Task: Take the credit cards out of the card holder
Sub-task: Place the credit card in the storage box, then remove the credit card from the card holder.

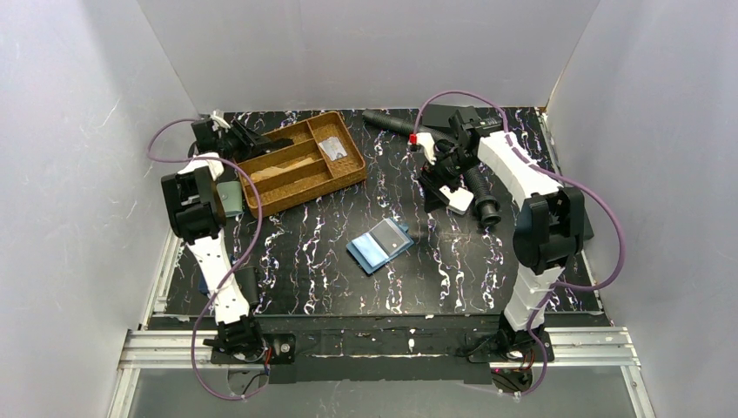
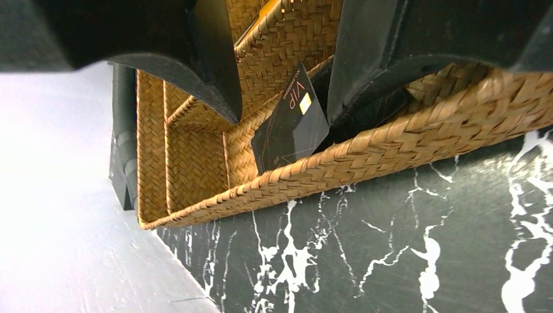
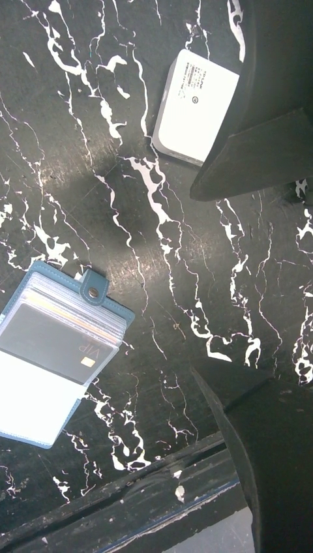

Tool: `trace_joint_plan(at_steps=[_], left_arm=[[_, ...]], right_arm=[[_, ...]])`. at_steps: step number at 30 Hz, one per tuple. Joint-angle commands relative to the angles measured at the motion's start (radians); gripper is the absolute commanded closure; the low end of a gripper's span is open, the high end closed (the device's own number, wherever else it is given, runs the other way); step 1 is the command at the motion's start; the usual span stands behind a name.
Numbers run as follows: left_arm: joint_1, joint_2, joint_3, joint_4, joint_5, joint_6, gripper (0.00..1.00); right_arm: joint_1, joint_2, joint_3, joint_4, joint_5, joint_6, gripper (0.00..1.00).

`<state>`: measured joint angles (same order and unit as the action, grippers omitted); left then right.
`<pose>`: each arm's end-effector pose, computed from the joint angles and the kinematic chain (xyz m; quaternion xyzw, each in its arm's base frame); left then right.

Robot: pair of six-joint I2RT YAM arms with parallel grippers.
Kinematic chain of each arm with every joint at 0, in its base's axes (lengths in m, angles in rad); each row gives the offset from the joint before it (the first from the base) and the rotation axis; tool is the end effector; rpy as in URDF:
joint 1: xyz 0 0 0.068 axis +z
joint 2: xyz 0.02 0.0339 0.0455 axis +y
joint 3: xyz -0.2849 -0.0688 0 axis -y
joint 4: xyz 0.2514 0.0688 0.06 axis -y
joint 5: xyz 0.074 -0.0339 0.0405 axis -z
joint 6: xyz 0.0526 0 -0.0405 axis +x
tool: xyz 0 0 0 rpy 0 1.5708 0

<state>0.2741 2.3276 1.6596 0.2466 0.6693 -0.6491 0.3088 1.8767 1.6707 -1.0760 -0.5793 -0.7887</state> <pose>0.5434 0.1189 0.1649 -0.1932 0.7893 -0.3666 0.4530 0.3702 0.1483 0.2794 -0.5298 0.7877 0.2418 0.2011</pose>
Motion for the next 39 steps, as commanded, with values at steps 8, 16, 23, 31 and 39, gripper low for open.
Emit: trace_joint_plan(at_steps=[8,16,23,31,39], left_arm=[[-0.009,-0.271,0.095,-0.394,-0.226,0.146,0.45],[-0.008,-0.603,-0.201,-0.353,-0.251,0.134,0.05],[0.03,-0.939,-0.677,-0.022,0.027,-0.147,0.02],[-0.172,-1.428,-1.078,-0.128,0.093,-0.152,0.07],[-0.495,-1.846,-1.218,-0.345,-0.182,-0.287,0.1]], right_arm=[[-0.002,-0.13,-0.01,-0.017,-0.04,-0.023,0.02],[-0.002,-0.169,0.009,-0.081,-0.023,-0.11,0.02],[-0.002,-0.165,-0.039,-0.177,-0.13,-0.206,0.02],[-0.002,-0.359,-0.401,0.061,-0.209,0.065,0.02],[0.004,-0.509,-0.596,0.368,-0.241,0.324,0.02]])
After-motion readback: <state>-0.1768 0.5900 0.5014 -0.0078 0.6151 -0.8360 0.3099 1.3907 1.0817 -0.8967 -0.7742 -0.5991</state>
